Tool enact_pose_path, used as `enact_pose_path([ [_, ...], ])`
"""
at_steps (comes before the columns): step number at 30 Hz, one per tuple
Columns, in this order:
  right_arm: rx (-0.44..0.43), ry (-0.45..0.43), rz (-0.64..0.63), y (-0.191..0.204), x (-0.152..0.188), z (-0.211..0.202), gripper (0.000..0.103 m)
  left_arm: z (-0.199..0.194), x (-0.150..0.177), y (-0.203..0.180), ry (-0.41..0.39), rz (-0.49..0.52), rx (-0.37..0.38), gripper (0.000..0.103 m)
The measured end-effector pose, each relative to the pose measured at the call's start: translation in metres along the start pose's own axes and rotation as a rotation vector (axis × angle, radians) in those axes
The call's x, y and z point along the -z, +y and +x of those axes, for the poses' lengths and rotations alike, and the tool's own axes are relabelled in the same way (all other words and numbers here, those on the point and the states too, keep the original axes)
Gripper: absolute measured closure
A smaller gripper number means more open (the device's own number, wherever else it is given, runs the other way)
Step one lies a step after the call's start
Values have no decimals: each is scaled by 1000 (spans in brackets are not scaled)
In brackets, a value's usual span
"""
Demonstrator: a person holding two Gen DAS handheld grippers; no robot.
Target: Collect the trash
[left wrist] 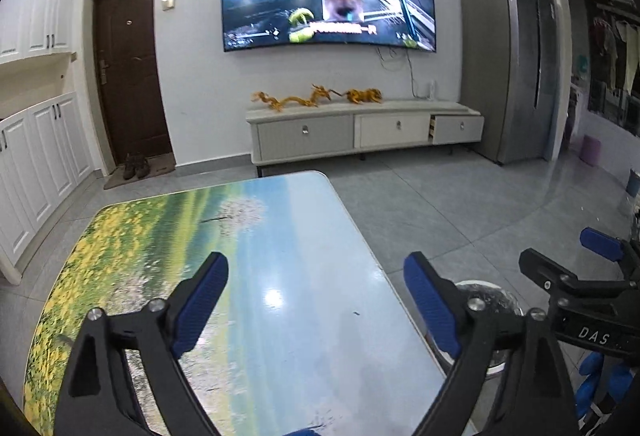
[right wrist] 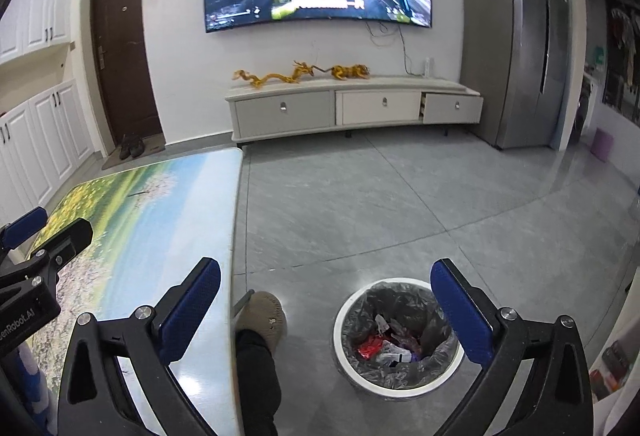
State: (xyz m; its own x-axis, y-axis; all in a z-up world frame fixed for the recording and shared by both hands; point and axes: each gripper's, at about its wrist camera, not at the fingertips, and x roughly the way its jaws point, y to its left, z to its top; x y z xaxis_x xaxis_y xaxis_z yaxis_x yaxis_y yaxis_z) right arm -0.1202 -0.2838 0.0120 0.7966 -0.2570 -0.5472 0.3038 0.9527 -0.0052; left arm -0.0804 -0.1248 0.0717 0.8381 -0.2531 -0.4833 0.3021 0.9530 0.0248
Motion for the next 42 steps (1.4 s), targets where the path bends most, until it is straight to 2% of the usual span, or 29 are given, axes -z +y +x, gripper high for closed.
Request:
enact_pose_path([
  [5,-13,-28,-48,26,0,-17,0,-18,4,21,-24,-32,-31,9],
  [9,-25,-34,-77,42,4,-24,0,-28,10,37,-40,-64,-50,3],
  [21,-39,-70,-115,65,12,-43,0,-51,23,64,-70,-110,-117,2],
  [30,-66,-79,-126,63,14,-38,0,-49,26,54,-51,-85,-148,2],
  [42,-64,-56,-77,43,22,-20,0,-39,34,36,0,-45,-172,2],
])
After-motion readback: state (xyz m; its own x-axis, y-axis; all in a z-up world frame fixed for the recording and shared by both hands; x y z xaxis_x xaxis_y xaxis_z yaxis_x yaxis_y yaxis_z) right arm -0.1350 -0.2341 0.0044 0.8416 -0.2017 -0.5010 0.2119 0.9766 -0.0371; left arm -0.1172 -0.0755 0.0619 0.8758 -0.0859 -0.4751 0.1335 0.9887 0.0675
